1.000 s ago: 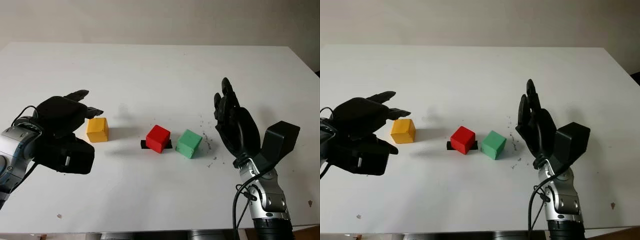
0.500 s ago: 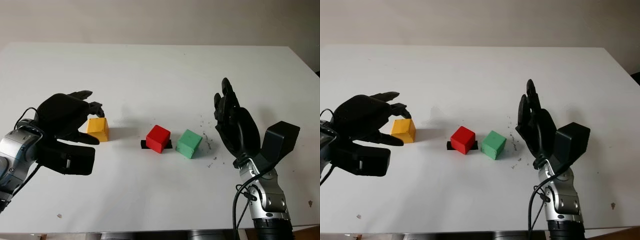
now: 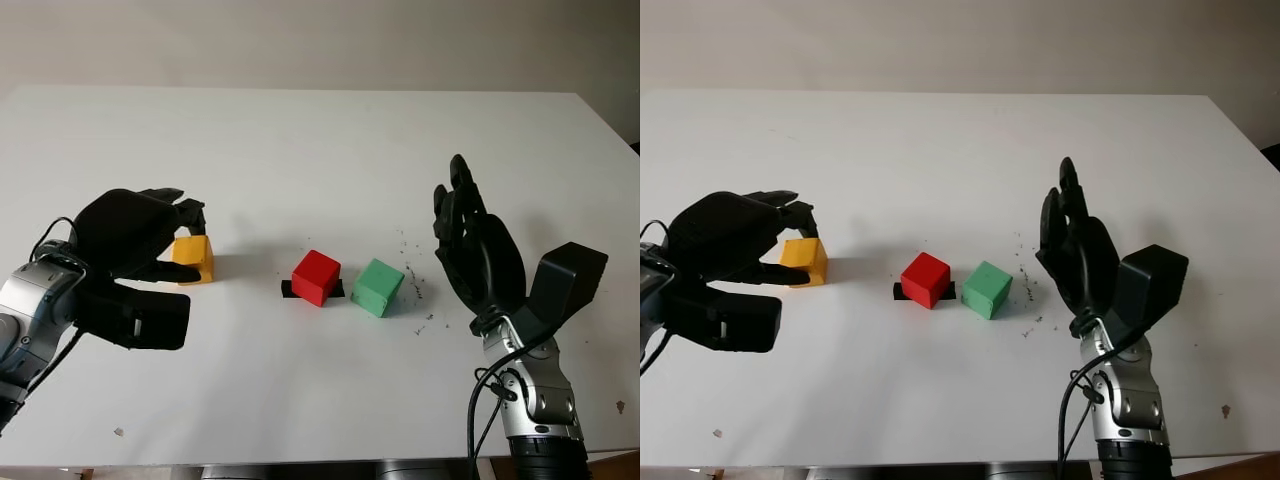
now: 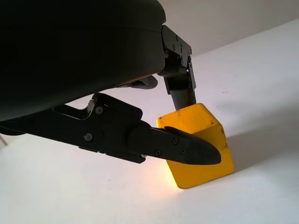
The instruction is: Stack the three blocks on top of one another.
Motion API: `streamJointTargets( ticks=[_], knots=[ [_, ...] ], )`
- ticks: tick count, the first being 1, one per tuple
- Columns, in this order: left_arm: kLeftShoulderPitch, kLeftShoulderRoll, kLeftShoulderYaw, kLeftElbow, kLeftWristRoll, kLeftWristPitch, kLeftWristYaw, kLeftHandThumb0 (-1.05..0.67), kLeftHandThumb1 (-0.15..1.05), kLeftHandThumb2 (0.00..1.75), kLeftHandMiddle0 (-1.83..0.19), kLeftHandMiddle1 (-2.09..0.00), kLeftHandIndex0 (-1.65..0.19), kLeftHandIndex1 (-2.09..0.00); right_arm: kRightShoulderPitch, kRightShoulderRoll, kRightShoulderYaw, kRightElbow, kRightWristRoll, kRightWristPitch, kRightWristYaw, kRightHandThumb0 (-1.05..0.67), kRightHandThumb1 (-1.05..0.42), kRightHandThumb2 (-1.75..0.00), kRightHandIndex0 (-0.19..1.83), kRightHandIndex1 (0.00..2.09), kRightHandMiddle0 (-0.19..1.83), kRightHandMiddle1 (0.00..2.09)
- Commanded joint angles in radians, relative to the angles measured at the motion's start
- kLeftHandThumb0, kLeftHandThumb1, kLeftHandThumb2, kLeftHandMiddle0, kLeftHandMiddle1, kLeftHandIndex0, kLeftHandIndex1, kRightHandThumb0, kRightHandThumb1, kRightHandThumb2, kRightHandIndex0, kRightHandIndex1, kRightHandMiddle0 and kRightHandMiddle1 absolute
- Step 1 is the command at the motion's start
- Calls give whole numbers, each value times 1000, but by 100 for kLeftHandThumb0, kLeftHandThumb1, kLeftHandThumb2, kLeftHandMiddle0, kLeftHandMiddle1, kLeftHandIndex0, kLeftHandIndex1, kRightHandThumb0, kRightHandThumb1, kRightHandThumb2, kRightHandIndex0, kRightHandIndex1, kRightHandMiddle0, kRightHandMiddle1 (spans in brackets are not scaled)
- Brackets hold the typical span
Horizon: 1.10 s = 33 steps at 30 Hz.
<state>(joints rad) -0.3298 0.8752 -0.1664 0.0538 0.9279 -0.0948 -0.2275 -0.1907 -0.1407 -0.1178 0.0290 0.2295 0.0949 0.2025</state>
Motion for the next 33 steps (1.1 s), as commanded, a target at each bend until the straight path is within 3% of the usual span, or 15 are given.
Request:
streamJointTargets(
  ticks=[1,3,9,16,20,25,33],
  knots=[
    [-1,23,-25,16,43,-6,15,-55,105,10,-32,-6,-24,-141,-15,2,-7,-16,5,1,-2,-71,-105,-65,-19,0,-19,0],
    [1,27,-28,23,63,-21,46,-48,105,10,-33,-6,-21,-155,-14,2,-7,-18,6,2,-2,-71,-105,-65,-19,0,-19,0],
    [3,38,-15,-19,65,-66,91,-40,104,6,-35,-6,-24,-134,-11,5,-7,-21,10,2,-4,-70,-105,-64,-19,0,-19,0],
    [-36,39,38,-120,-64,-145,38,-42,104,7,-36,-7,-24,-143,-2,2,1,-20,7,-5,8,-70,-105,-63,-19,0,-19,0],
    [-121,31,57,-108,-192,-198,-33,-45,104,9,-34,-6,-19,-154,1,0,5,-19,-3,-5,8,-69,-105,-64,-19,0,-19,0],
    [-282,15,33,-12,-310,-244,-141,-44,105,11,-35,-7,-16,-157,2,5,5,-20,-6,-3,2,-69,-105,-64,-19,0,-19,0],
    [-467,-58,-43,26,-322,-221,-295,-46,104,7,-40,-9,-27,-153,4,9,13,-24,-13,-3,-1,-67,-105,-64,-19,0,-19,0]
  ],
)
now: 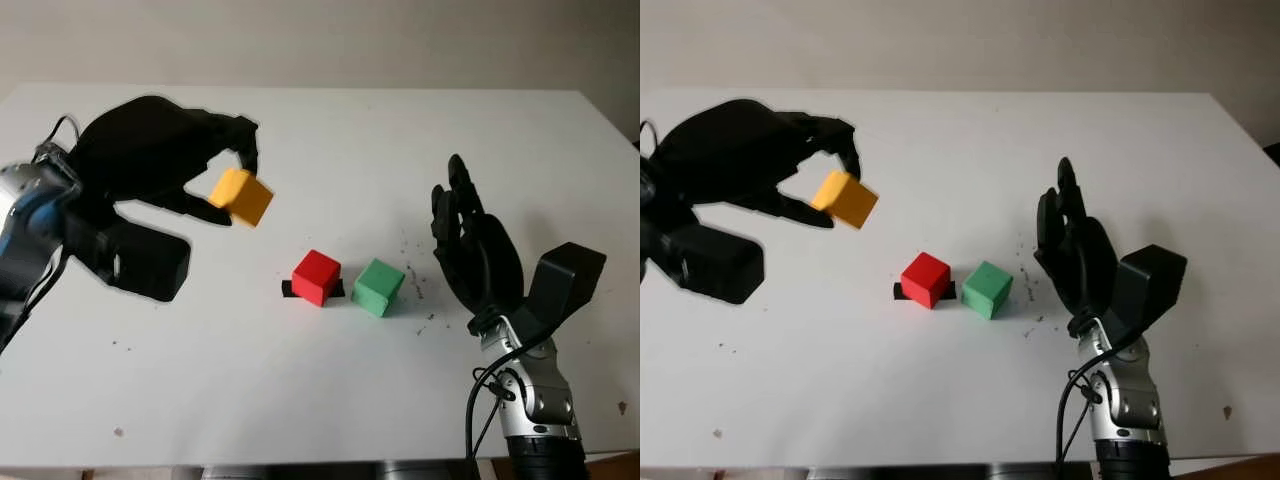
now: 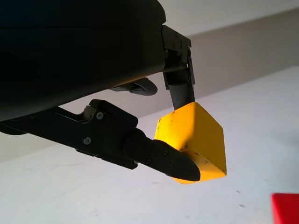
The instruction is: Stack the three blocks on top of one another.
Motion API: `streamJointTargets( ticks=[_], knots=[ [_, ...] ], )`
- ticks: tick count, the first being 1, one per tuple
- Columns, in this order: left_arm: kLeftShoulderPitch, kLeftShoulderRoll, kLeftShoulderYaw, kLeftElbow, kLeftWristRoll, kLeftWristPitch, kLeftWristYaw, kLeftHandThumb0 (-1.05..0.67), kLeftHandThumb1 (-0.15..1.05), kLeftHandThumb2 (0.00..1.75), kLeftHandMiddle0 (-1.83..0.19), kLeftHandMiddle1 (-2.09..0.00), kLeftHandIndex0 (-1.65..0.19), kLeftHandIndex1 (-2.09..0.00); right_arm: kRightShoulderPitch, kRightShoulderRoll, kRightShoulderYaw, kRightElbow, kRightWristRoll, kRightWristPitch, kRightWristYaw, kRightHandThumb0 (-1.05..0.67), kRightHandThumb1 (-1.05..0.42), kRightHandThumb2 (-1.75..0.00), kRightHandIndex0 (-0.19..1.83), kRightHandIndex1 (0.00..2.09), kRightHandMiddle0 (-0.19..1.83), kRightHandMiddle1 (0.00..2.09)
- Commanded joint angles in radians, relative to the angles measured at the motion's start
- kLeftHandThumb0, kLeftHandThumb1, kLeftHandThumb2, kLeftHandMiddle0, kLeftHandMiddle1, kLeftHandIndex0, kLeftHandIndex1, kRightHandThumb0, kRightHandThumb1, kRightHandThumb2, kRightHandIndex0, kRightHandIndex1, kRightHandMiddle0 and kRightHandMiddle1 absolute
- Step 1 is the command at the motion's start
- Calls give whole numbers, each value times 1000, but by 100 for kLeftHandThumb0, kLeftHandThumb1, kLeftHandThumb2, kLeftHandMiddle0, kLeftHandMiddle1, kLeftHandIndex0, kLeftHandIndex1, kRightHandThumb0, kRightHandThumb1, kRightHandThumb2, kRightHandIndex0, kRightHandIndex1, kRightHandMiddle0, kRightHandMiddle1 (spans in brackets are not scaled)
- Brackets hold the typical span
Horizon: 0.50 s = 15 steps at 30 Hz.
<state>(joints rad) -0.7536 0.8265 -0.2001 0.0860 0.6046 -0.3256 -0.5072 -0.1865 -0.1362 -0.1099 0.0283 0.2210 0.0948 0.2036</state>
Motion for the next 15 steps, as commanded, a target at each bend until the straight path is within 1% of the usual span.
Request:
streamJointTargets(
  ticks=[1,3,7,9,11,15],
  knots=[
    [-57,-21,-17,-6,5,13,-25,-45,104,7,-40,-9,-27,-154,0,6,7,-23,-7,-6,-3,-67,-105,-65,-19,0,-19,0],
    [-77,-46,-25,-1,-9,13,-43,-45,104,6,-41,-9,-29,-154,0,9,10,-22,-10,-7,-4,-67,-105,-65,-19,0,-19,0],
    [-93,-97,-21,42,-98,1,-77,-41,104,6,-43,-11,-26,-157,0,13,14,-26,-12,0,-6,-67,-105,-65,-19,0,-19,0],
    [-95,-116,-22,61,-127,8,-93,-41,103,5,-44,-12,-32,-147,3,15,17,-32,-14,5,-11,-68,-105,-65,-19,0,-19,0],
    [-92,-129,-31,81,-137,2,-104,-42,103,5,-44,-13,-35,-143,6,16,18,-37,-15,8,-14,-69,-105,-65,-19,0,-19,0],
    [-83,-137,-53,96,-118,-8,-120,-46,105,8,-41,-12,-31,-149,8,17,16,-41,-12,11,-15,-68,-105,-64,-19,0,-19,0]
  ],
)
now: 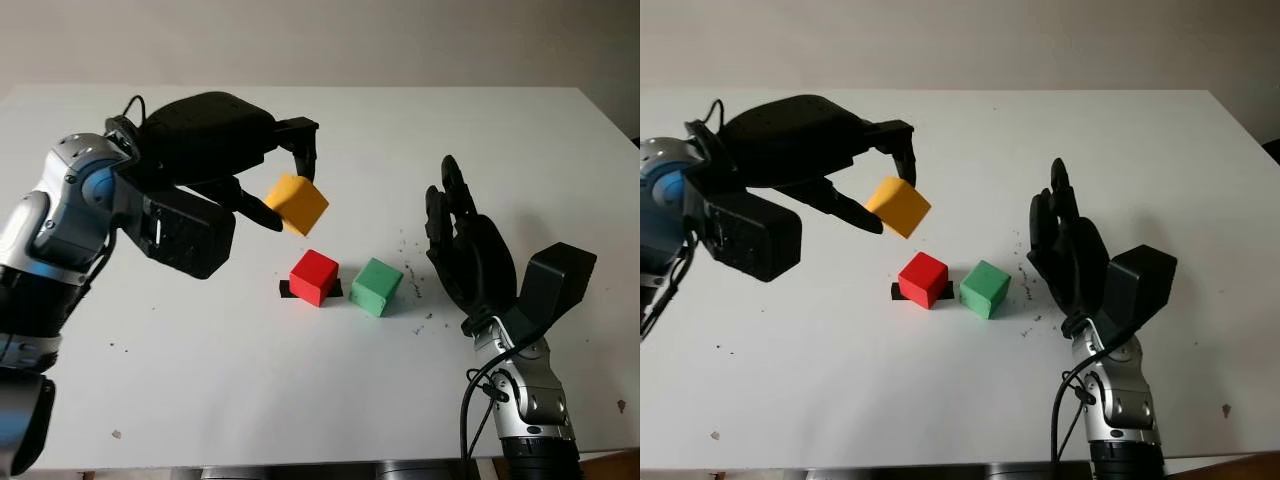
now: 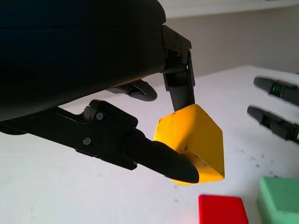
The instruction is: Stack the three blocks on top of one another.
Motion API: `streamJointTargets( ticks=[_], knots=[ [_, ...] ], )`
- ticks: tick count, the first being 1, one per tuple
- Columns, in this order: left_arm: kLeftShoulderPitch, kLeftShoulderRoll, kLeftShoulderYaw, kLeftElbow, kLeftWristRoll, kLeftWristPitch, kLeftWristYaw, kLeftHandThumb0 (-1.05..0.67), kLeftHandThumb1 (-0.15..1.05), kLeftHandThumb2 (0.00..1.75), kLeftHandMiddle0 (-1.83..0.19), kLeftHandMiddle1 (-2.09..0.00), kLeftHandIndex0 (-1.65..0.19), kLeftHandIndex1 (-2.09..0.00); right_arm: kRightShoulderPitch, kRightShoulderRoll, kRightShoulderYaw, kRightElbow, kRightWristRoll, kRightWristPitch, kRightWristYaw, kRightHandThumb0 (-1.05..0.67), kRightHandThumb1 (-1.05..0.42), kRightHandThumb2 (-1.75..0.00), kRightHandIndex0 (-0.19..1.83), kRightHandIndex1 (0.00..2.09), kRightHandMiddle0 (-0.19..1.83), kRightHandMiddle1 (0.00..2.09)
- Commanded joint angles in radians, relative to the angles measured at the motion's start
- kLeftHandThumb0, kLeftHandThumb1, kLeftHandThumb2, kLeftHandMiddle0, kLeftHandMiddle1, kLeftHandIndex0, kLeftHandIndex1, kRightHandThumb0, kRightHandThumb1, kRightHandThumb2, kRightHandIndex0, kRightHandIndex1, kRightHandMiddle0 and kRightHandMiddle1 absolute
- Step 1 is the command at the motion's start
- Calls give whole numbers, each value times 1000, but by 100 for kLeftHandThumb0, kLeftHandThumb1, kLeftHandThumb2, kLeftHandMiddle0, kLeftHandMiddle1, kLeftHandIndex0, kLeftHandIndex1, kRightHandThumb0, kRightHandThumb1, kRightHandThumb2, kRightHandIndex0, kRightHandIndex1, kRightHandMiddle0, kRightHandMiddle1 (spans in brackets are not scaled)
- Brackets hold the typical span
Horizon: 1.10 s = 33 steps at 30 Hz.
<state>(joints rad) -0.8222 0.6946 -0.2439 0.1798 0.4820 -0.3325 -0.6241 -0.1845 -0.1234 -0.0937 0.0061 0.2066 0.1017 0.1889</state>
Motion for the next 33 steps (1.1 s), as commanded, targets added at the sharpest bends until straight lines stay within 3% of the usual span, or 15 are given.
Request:
streamJointTargets(
  ticks=[1,13,18,25,33],
  knots=[
    [-12,-7,-17,2,14,-1,-4,-46,105,8,-41,-12,-29,-150,5,4,-1,-16,3,1,0,-68,-105,-64,-19,0,-19,0],
    [-33,-27,-77,-57,94,99,-109,-42,104,6,-37,-12,-30,-148,4,24,2,-10,-9,-18,-9,-66,-105,-63,-19,0,-19,0],
    [-36,-34,-89,-65,104,102,-136,-43,105,6,-36,-10,-25,-161,10,30,4,-20,-15,-14,-16,-67,-105,-63,-19,0,-19,0],
    [-29,-58,-88,-84,82,157,-181,-44,105,9,-35,-9,-26,-151,21,32,4,-24,-14,-20,-17,-66,-105,-62,-19,0,-19,0],
    [-27,-75,-84,-65,57,123,-150,-44,105,10,-33,-8,-24,-155,30,37,3,-27,-12,-22,-19,-67,-105,-61,-19,0,-19,0]
  ],
)
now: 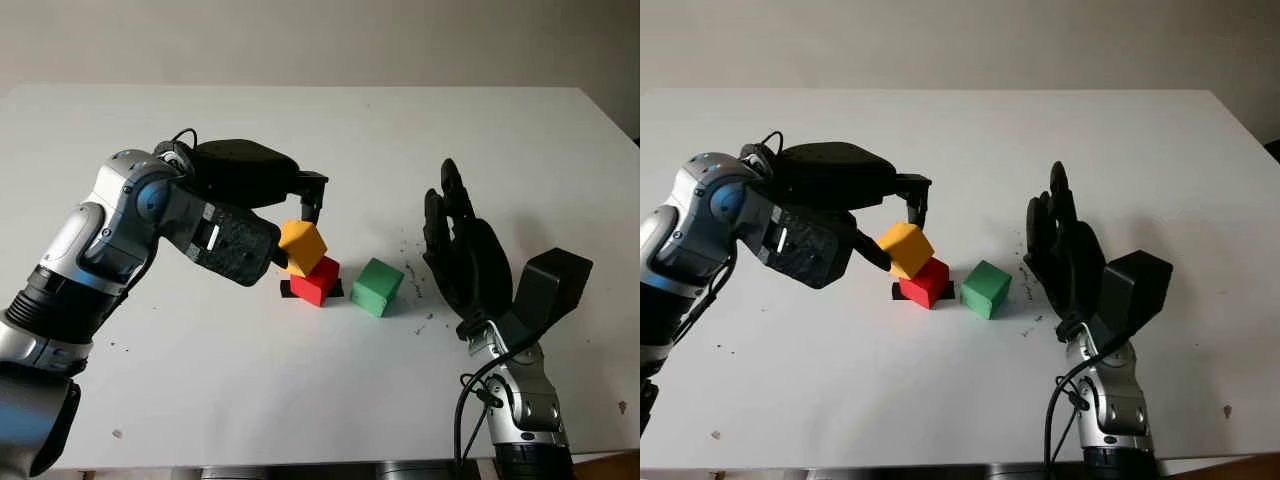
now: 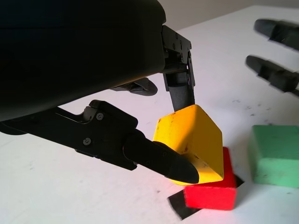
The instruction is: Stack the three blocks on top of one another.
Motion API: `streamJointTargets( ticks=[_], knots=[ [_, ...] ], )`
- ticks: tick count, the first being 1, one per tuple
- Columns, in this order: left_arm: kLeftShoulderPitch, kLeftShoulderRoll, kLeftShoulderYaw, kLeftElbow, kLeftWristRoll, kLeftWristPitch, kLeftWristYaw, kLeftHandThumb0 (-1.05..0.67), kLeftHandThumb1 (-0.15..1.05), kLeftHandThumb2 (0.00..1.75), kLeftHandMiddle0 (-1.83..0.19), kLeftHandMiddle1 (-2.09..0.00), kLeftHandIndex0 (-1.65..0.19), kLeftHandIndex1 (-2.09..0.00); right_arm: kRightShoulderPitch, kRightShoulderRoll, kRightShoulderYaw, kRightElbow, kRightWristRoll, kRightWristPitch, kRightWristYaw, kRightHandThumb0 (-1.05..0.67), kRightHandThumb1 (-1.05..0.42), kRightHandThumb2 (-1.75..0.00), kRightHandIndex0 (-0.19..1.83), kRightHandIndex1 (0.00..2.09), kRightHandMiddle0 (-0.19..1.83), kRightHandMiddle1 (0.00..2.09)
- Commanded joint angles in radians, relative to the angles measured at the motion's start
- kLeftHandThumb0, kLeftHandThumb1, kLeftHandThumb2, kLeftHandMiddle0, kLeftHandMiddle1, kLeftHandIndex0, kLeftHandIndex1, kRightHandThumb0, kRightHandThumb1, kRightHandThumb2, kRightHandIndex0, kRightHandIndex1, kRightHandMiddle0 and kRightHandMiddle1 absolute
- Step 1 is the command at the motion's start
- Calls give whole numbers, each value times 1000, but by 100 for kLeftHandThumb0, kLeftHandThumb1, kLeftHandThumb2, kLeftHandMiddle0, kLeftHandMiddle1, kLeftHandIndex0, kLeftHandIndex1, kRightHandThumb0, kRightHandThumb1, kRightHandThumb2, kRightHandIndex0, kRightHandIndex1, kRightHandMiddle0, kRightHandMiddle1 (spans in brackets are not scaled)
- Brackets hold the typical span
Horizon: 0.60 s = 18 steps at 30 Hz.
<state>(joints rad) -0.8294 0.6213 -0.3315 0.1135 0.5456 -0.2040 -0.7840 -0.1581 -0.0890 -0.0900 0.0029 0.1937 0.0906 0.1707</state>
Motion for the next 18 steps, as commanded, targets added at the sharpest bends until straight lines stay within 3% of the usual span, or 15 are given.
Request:
streamJointTargets(
  ticks=[1,12,18],
  knots=[
    [-19,-4,1,4,-5,-9,13,-44,105,10,-33,-7,-23,-158,4,4,-1,-25,2,-10,-2,-67,-105,-61,-19,0,-19,0],
    [-10,-24,-25,-8,31,8,15,-42,105,8,-37,-8,-28,-146,14,4,10,-40,-3,1,-4,-69,-105,-61,-19,0,-19,0],
    [1,-28,-28,-10,47,2,29,-42,105,7,-35,-7,-26,-152,17,6,11,-41,0,2,-11,-69,-105,-60,-19,0,-19,0]
  ],
)
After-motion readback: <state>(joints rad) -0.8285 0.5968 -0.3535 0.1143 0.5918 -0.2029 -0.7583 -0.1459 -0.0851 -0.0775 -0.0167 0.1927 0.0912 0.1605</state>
